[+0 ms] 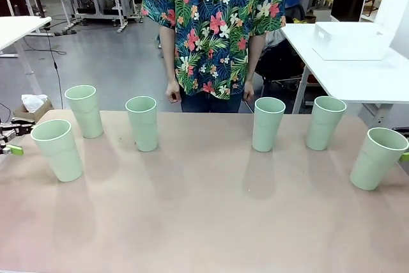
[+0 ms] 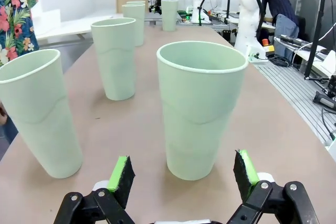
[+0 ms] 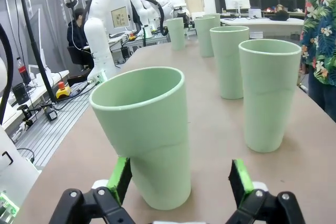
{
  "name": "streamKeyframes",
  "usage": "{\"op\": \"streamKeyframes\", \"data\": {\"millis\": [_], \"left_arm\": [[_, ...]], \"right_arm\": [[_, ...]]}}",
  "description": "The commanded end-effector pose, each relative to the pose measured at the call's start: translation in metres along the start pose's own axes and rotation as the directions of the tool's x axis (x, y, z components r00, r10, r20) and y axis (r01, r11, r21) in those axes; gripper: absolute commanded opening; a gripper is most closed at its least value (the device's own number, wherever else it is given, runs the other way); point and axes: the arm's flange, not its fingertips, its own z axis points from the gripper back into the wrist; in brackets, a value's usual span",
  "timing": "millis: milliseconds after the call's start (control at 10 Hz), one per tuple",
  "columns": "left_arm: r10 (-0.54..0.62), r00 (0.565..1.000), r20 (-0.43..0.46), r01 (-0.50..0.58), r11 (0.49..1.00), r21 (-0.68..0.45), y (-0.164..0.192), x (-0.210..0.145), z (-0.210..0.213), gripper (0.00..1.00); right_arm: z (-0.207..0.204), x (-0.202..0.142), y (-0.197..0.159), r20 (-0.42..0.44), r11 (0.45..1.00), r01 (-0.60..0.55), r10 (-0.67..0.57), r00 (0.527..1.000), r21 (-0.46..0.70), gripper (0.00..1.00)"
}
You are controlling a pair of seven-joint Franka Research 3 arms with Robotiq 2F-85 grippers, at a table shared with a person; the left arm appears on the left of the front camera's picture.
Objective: Stack the cups and store them in the basket.
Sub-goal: Pick up two Reusable plastic cups , one in each hand.
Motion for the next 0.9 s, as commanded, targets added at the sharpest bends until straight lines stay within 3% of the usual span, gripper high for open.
{"op": "streamKeyframes", "data": {"millis": [0,800], "left_arm": [[-0.031,0.999,0.025,0.032,0.999,-0.032,0.0,-0.001,-0.002,1.0],[-0.088,0.989,0.123,0.099,0.991,-0.085,-0.007,-0.011,-0.01,1.0]], "right_arm": [[-0.004,-0.004,-0.002,-0.012,0.998,-0.038,0.039,0.999,0.052,1.0],[-0.017,-0.019,-0.005,0.033,0.996,-0.051,0.049,0.998,0.067,1.0]]}}
